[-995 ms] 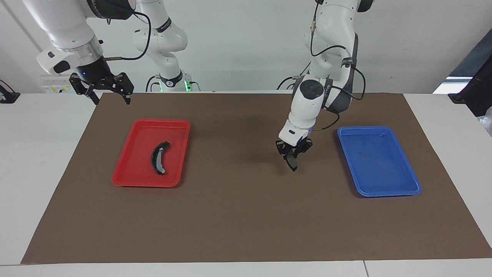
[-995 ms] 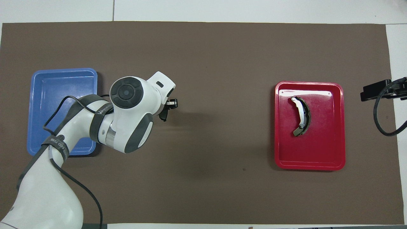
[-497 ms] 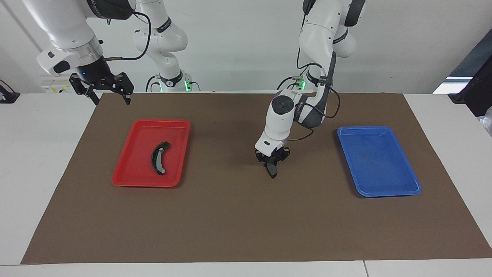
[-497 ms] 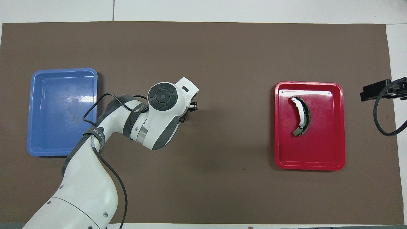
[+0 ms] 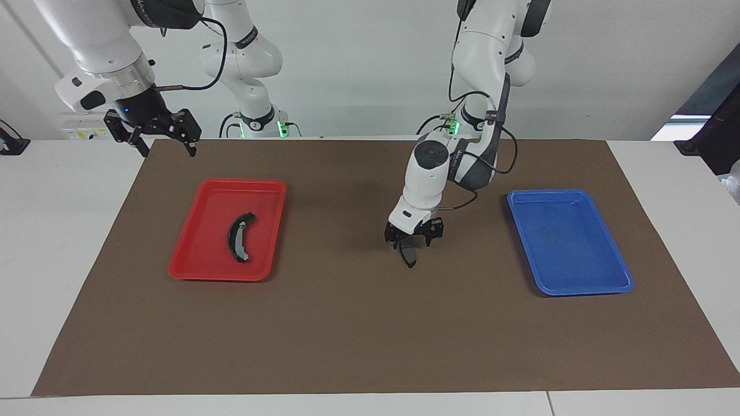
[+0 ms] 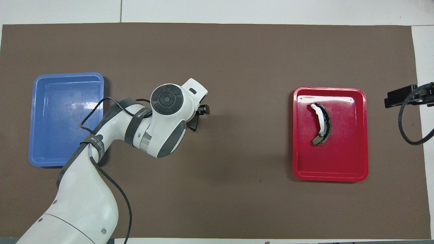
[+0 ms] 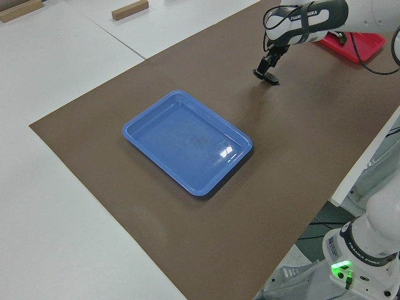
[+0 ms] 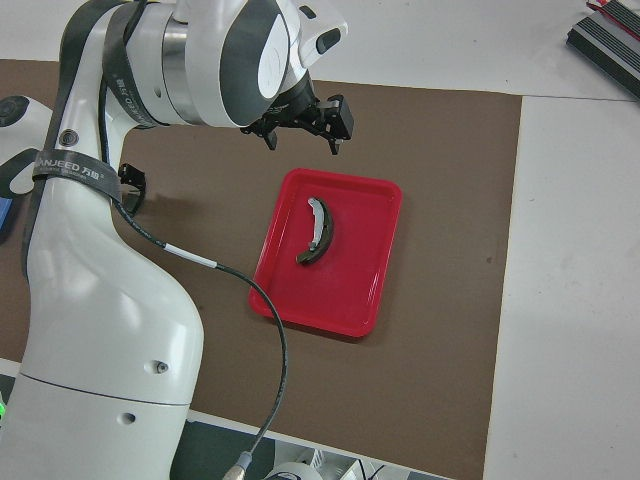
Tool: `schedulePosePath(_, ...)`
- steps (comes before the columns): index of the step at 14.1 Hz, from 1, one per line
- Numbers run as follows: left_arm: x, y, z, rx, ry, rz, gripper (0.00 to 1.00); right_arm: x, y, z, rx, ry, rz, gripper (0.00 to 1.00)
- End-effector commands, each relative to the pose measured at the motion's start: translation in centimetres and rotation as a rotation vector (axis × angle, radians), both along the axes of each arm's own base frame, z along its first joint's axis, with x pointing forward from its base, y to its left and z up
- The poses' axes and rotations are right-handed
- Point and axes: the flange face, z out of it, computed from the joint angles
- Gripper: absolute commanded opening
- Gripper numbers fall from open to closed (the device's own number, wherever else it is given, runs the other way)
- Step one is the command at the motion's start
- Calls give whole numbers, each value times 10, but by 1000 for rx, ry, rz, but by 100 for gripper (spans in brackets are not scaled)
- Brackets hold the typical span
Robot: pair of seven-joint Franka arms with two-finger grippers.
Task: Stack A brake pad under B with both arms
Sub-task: 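Lift the brake pad and carry it to the table center with the left gripper, then release the pad and retract the left gripper while the right gripper reaches the red tray, then grasp the silver-backed brake pad in the red tray with the right gripper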
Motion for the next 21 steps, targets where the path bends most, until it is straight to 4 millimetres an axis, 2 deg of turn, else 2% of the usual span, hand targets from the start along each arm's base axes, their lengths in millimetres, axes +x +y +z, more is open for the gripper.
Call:
schedulePosePath(1, 7, 77, 58, 15, 2, -29, 100, -6, 1, 0, 12, 2, -11, 100)
schedulePosePath(2, 10, 100, 69, 29, 28, -48, 100, -7, 2, -1, 13, 11, 10, 100)
schedulePosePath(4, 17, 156, 96, 41, 60, -54, 100, -9, 15, -22, 15, -10, 43, 100)
schedulePosePath(6, 23, 217, 128, 37, 56, -75, 100, -6, 19, -66, 16, 5, 49, 100)
schedulePosePath(8, 22, 270, 160, 32, 31, -92, 100, -2, 20, -122, 19, 8, 26, 100)
schedulePosePath(9, 19, 290, 174, 32, 40, -98, 100, 3, 26, -161, 23, 19, 31, 100)
schedulePosePath(10, 16, 299, 191, 33, 46, -109, 100, 6, 29, -199, 34, 36, 27, 100)
schedulePosePath(11, 16, 308, 206, 33, 61, -105, 100, 6, 29, -227, 42, 40, 20, 100)
schedulePosePath(14, 18, 322, 267, 33, 78, -79, 100, -9, 31, -293, 49, 19, 10, 100)
schedulePosePath(15, 19, 324, 278, 34, 86, -76, 100, -13, 32, -309, 47, 31, 24, 99)
schedulePosePath(17, 20, 331, 296, 33, 102, -63, 100, -13, 35, -317, 46, 40, 42, 95)
schedulePosePath(18, 19, 333, 299, 32, 108, -60, 100, -12, 35, -327, 45, 48, 44, 92)
schedulePosePath(20, 11, 334, 296, 32, 140, -59, 100, -9, 35, -329, 45, 34, 44, 85)
schedulePosePath(21, 5, 335, 289, 31, 170, -61, 100, -9, 35, -330, 45, 37, 44, 83)
